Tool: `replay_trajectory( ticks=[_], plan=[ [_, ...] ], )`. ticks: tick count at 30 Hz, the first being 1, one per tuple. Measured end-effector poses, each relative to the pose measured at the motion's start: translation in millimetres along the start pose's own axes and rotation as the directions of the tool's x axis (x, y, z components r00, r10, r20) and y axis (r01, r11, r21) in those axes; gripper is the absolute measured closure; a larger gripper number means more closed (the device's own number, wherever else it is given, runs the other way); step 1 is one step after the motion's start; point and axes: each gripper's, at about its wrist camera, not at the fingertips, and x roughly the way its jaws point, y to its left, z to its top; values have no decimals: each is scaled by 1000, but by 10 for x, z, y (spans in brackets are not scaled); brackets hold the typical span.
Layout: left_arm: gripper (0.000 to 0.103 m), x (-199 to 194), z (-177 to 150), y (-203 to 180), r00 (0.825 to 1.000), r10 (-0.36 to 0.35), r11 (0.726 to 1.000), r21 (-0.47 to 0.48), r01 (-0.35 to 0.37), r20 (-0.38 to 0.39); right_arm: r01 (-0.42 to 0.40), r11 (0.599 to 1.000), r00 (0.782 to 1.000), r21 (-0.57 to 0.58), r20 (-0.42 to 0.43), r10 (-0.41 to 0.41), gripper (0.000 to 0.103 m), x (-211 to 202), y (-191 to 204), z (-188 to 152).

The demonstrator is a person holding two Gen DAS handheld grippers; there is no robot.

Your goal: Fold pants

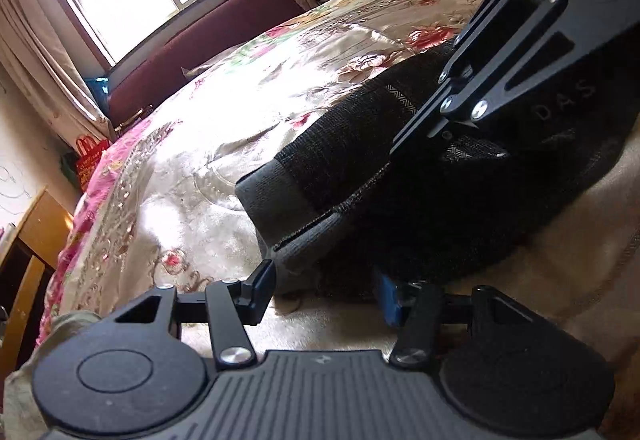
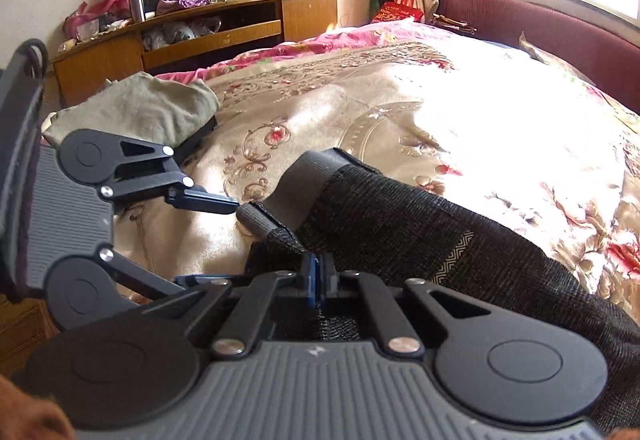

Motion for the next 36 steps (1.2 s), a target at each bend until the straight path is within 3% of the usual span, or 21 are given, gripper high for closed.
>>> replay_trajectory(
  ticks=[3, 5, 9, 12, 17, 21, 25, 27, 29, 32, 34, 36],
  plan=[
    [36, 111, 107, -2, 997, 71, 996, 55, -73, 20, -31, 999, 999, -15, -15, 30, 101, -12, 72, -7],
    [54, 133, 180, 32, 997, 67, 996, 64, -69, 39, -41, 999, 999, -24, -19, 41, 101, 2, 109, -15],
    [59, 85, 256, 202, 991, 103, 994, 25, -105, 81, -59, 998, 998, -9, 4, 59, 101, 42, 151, 113],
    [60, 130, 164, 330, 991, 126, 992, -31, -125, 35, -64, 998, 998, -5, -6, 64, 101, 163, 230, 163],
    [61, 307, -135, 202, 974, 206, 978, 14, -206, -97, -71, 997, 991, 18, -114, 72, 94, 549, 380, -75],
    [60, 58, -186, 225, 969, 227, 973, -18, -230, -98, -98, 994, 995, 44, -16, 99, 95, 101, 357, -150],
    [60, -150, -14, 117, 977, 207, 977, -42, -209, -44, -29, 997, 999, 75, 41, 26, 93, -352, 126, -299],
    [58, -190, 147, -50, 984, 181, 983, -32, -180, 10, 39, 993, 998, 107, 47, -45, 92, -519, -70, -397],
    [50, -175, 318, -248, 989, 136, 990, -40, -134, 53, 137, 981, 989, 141, 36, -143, 92, -666, -290, -528],
    [49, -31, 507, -607, 996, 62, 998, -2, -62, 60, 266, 936, 964, 230, -44, -263, 89, -807, -645, -787],
    [54, 125, 545, -849, 1000, 1, 999, 48, -1, 2, 330, 894, 943, 304, -137, -302, 88, -875, -906, -1011],
    [58, 136, 574, -1053, 999, 49, 990, 130, -48, 2, 330, 853, 944, 405, -164, -287, 88, -1071, -1114, -1205]
  ],
)
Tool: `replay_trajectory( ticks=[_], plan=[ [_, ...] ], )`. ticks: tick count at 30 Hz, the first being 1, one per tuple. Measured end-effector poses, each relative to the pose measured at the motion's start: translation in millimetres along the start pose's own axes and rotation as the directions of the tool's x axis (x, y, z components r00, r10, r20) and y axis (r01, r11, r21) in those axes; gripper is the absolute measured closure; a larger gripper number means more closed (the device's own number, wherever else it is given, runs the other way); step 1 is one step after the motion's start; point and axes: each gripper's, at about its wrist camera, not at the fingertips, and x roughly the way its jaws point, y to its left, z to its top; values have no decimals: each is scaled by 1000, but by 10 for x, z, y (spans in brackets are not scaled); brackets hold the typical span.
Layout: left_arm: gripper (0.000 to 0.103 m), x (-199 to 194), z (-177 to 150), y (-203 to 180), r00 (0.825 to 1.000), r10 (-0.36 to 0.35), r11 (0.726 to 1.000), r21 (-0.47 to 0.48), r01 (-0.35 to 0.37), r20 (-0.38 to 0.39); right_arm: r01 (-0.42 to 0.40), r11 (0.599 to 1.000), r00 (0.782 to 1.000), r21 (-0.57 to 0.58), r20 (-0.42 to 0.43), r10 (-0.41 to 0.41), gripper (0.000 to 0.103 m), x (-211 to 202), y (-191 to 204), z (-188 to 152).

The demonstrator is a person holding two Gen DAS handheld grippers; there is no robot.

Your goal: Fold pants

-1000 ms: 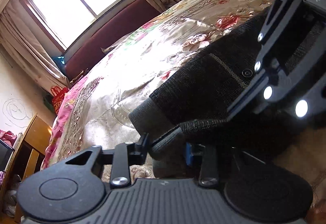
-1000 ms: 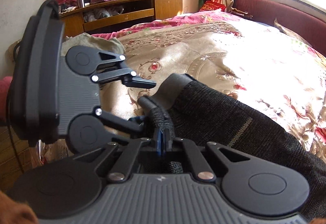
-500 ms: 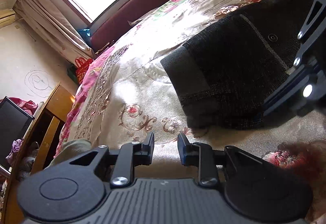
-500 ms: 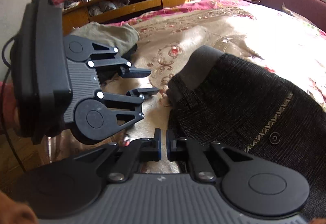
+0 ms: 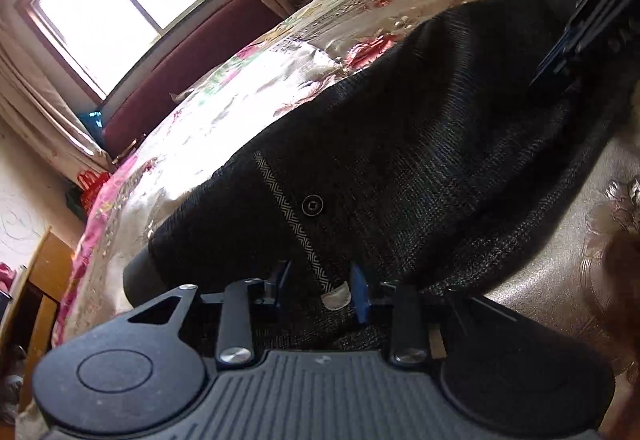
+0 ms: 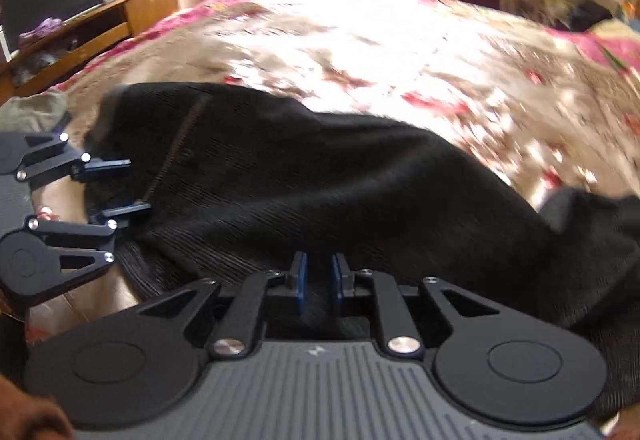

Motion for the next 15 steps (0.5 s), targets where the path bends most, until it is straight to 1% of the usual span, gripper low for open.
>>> replay_trajectory(
  ticks=[1, 2, 4, 6, 8, 10, 12, 13, 14, 15],
  plan=[
    [58, -29, 39, -38, 1000, 10, 999, 32, -10, 1, -10, 999, 1000, 43, 16, 10, 88, -104, -141, -34],
    [54, -86, 93, -47, 1000, -8, 999, 38, 8, 7, -12, 997, 999, 81, 39, 8, 88, -216, -279, -52],
    [53, -202, 221, -56, 998, -61, 998, 31, 60, 26, 9, 991, 996, 133, 86, -20, 88, -421, -552, -64],
    [53, -309, 387, -143, 995, -69, 996, 65, 65, 66, 59, 983, 989, 175, 126, -81, 83, -574, -847, -31],
    [52, -361, 598, -269, 988, -112, 991, 81, 103, 108, 134, 965, 976, 226, 141, -169, 74, -664, -1197, 2],
    [50, -371, 833, -429, 972, -182, 982, 86, 171, 148, 174, 943, 966, 285, 139, -220, 73, -676, -1529, 67],
    [50, -344, 1071, -640, 956, -232, 971, 107, 215, 182, 230, 910, 950, 345, 125, -287, 73, -645, -1890, 163],
    [50, -326, 1207, -772, 946, -257, 964, 116, 238, 198, 248, 893, 943, 377, 119, -312, 71, -635, -2054, 209],
    [50, -296, 1299, -856, 937, -280, 959, 117, 260, 208, 259, 875, 936, 409, 116, -331, 71, -608, -2222, 264],
    [50, -252, 1431, -981, 925, -312, 949, 115, 293, 216, 271, 859, 930, 434, 112, -351, 71, -568, -2377, 316]
  ],
)
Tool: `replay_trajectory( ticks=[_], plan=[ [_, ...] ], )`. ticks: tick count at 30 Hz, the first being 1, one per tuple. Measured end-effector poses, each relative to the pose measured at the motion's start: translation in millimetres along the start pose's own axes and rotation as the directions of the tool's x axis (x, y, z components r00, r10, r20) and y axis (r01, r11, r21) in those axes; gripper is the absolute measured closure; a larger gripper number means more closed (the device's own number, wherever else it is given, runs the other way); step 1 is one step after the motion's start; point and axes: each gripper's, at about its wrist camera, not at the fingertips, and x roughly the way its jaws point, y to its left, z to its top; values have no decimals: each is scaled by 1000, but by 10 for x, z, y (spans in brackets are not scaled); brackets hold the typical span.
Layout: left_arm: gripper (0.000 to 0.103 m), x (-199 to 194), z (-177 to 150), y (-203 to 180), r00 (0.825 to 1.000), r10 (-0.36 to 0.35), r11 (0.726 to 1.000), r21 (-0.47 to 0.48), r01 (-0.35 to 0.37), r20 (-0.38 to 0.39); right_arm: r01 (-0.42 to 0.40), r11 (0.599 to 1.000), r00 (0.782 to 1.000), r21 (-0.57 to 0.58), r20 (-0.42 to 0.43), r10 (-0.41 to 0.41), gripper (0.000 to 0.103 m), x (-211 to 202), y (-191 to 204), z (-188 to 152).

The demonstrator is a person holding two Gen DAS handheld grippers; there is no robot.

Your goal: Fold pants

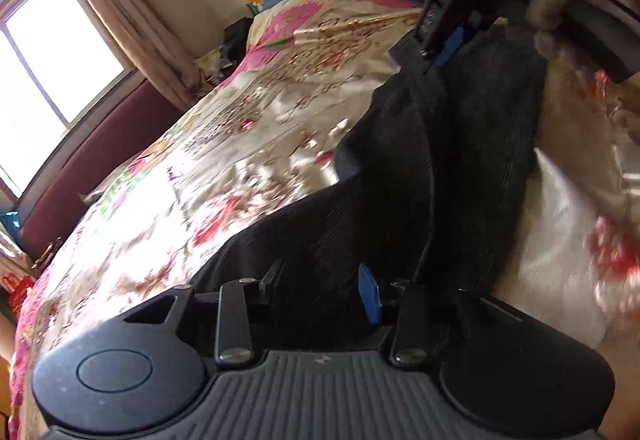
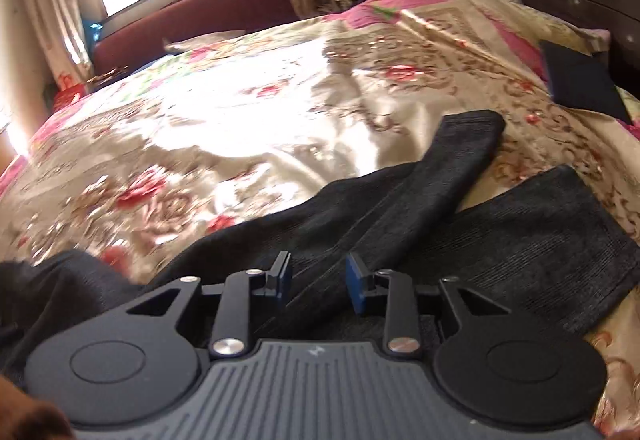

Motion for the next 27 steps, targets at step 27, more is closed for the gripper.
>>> replay_trajectory(
  ticks=[27],
  plan=[
    [58, 682, 464, -588, 996, -85, 996, 4, 85, -34, 121, 952, 989, 281, -118, -91, 93, 910, -920, 547]
  ],
)
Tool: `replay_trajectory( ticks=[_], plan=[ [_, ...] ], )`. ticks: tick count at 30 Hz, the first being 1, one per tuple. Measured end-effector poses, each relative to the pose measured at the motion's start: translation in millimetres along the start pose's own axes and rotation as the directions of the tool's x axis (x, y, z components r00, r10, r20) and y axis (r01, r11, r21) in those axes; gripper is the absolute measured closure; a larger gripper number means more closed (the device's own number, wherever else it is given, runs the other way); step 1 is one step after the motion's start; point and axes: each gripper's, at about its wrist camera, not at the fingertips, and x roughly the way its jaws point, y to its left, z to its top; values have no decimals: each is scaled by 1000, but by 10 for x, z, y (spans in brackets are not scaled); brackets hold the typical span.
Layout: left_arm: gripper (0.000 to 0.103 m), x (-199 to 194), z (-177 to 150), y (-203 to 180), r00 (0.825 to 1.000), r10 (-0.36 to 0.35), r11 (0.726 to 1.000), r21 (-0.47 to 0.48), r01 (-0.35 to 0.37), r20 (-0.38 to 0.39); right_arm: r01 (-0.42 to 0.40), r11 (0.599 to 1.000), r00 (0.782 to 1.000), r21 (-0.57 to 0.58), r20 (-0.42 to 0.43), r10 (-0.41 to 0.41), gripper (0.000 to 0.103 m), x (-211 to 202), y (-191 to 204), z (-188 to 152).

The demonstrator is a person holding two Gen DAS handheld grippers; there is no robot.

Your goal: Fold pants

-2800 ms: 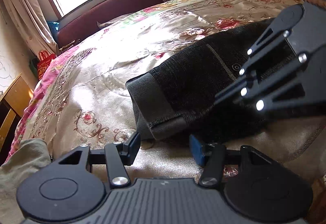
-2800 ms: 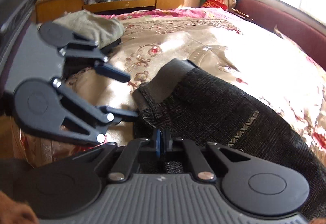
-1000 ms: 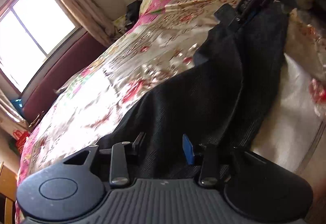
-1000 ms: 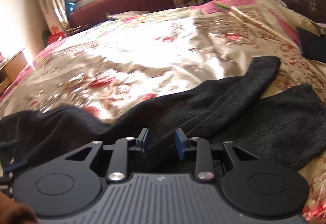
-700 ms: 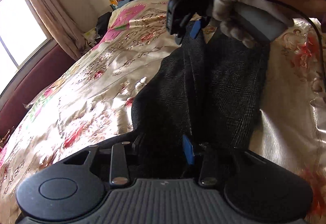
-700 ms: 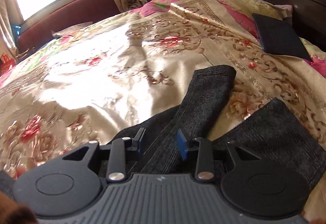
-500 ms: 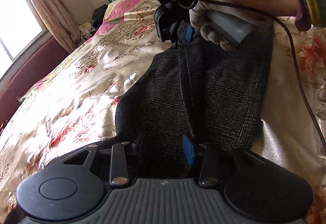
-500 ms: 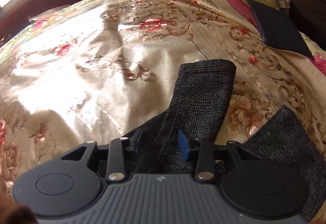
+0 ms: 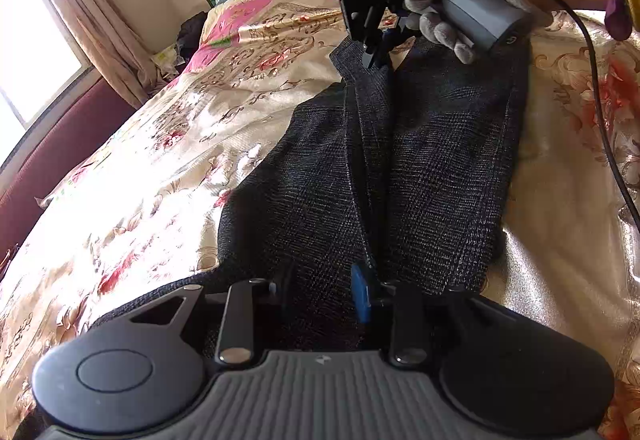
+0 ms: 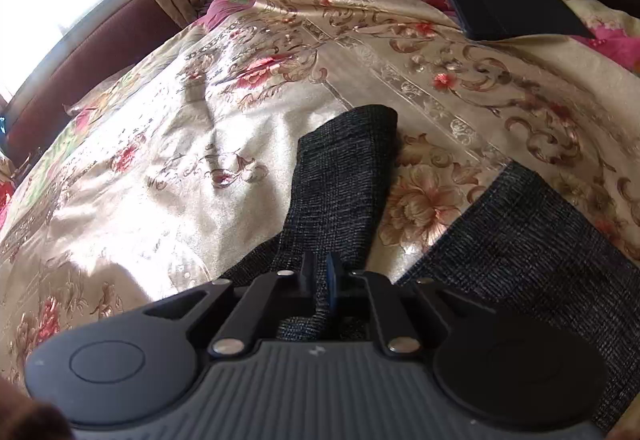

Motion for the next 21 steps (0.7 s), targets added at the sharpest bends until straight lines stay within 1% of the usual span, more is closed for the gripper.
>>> replay_trajectory(
  ticks=[1, 2, 3, 4, 5, 6, 8, 9, 10, 12, 14, 15, 16, 18, 21],
  plan=[
    [58, 5, 5, 5, 1000, -2, 1000, -5, 2, -2, 9, 1000, 1000, 1, -10, -9, 89, 51, 43, 17],
    [58, 8, 10, 12, 1000, -5, 1000, -12, 5, -3, 14, 1000, 1000, 10, -18, -14, 82, 123, 91, 43],
    [58, 11, 11, 18, 1000, -9, 1000, -18, 9, -4, 17, 1000, 1000, 17, -20, -17, 79, 172, 143, 66],
    [58, 16, 11, 25, 1000, -13, 1000, -21, 13, -3, 30, 999, 999, 14, -22, -30, 73, 217, 205, 87],
    [58, 21, 7, 28, 1000, -16, 1000, -21, 16, -1, 57, 998, 998, -6, -25, -57, 69, 268, 281, 109],
    [58, 29, 3, 31, 1000, -18, 1000, -21, 18, 0, 101, 994, 995, -43, -19, -102, 68, 327, 366, 122],
    [58, 33, -8, 43, 1000, -23, 999, -24, 23, 6, 200, 977, 980, -72, 15, -199, 75, 414, 431, 147],
    [58, 32, -13, 51, 1000, -26, 999, -29, 26, 9, 225, 972, 974, -65, 17, -224, 80, 446, 414, 156],
    [58, 28, -18, 63, 999, -30, 999, -38, 30, 11, 225, 973, 974, -46, 10, -225, 86, 467, 364, 164],
    [58, 32, -32, 92, 999, -39, 997, -61, 40, 16, 215, 976, 977, -35, -1, -215, 94, 476, 271, 188],
    [58, 29, -49, 105, 999, -41, 996, -78, 43, 22, 187, 982, 982, -27, -5, -187, 98, 418, 219, 208],
    [58, 24, -58, 107, 999, -39, 996, -82, 41, 24, 169, 986, 986, -4, 0, -169, 101, 347, 173, 212],
    [58, 18, -63, 107, 999, -38, 996, -85, 40, 23, 145, 989, 989, 19, 10, -145, 101, 275, 115, 213],
    [59, -5, -70, 115, 999, -36, 996, -81, 38, 23, 70, 995, 996, 74, 42, -73, 101, 54, -61, 214],
    [64, -25, -61, 129, 999, -37, 996, -76, 38, 20, -35, 990, 994, 136, 110, 20, 101, -346, -365, 225]
  ],
)
